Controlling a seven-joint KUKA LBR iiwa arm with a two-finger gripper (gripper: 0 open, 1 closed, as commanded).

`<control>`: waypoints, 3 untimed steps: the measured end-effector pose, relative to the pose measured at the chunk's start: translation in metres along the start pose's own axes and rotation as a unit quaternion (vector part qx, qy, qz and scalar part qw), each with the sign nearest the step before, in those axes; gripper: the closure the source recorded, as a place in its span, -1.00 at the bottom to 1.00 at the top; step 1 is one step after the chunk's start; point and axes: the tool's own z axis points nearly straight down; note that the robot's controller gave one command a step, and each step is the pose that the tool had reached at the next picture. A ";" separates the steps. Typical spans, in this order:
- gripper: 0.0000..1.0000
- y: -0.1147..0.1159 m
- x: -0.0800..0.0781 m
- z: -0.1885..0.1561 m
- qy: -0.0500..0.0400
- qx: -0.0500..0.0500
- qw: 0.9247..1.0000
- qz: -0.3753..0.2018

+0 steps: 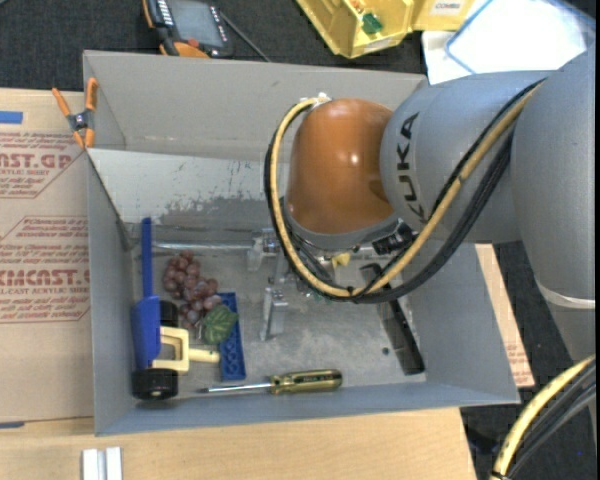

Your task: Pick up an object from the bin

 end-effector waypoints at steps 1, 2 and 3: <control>-1.00 -0.001 -0.002 -0.004 -0.004 0.000 1.000 0.001; -1.00 0.063 -0.013 0.089 -0.004 -0.002 1.000 0.016; -1.00 0.070 -0.024 0.019 -0.012 -0.001 1.000 -0.013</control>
Offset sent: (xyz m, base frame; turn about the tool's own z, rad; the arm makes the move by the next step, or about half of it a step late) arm 0.0112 0.0617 -0.0900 0.0346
